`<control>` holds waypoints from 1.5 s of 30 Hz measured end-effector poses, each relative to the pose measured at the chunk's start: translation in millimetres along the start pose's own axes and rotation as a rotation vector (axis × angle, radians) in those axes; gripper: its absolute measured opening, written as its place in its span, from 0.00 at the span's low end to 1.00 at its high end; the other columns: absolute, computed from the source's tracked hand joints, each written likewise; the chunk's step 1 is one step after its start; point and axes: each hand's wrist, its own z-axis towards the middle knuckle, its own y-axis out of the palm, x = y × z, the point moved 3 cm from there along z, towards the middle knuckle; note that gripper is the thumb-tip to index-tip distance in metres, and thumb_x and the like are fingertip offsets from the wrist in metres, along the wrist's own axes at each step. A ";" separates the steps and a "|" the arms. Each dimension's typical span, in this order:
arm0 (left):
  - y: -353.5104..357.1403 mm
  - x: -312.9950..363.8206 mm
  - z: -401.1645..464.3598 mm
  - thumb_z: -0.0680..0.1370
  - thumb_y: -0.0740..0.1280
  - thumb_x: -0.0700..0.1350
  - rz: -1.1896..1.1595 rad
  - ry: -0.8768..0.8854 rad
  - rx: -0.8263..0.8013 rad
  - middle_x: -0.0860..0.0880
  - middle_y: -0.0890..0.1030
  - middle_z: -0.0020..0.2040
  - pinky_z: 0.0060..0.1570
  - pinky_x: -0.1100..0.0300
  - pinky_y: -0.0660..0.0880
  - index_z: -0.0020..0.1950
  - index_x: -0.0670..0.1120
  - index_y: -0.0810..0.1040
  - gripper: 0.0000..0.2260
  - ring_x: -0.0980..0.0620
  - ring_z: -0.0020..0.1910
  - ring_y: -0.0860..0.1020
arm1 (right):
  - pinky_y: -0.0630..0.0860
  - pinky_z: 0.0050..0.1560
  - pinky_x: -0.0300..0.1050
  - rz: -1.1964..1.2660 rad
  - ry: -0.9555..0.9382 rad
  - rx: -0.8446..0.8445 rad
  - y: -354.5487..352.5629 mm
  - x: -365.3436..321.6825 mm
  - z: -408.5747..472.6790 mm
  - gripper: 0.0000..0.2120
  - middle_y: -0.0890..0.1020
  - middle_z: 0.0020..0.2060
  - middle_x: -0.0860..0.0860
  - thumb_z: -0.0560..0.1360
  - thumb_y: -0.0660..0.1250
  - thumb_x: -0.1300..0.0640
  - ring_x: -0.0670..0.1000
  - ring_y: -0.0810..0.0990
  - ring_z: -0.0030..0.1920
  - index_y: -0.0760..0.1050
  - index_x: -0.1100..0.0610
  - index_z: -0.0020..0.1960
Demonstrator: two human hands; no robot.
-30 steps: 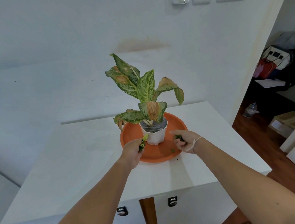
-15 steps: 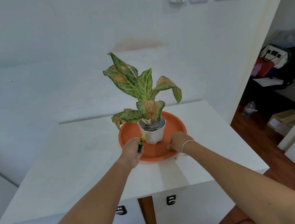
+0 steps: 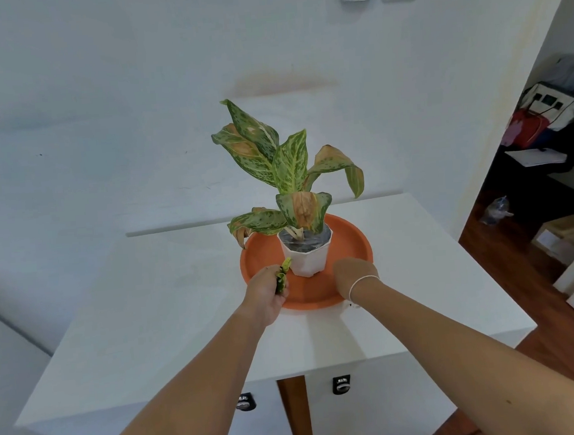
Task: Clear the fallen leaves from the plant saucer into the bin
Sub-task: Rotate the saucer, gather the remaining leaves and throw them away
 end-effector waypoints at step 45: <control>246.1 -207.2 -90.9 0.71 0.50 0.35 0.356 -0.451 -0.696 0.50 0.66 0.24 0.16 0.68 0.52 0.28 0.46 0.64 0.14 0.57 0.16 0.59 | 0.56 0.17 0.36 1.083 0.275 0.664 -256.9 241.2 -154.7 0.13 0.66 0.18 0.46 0.76 0.64 0.58 0.44 0.59 0.17 0.66 0.54 0.35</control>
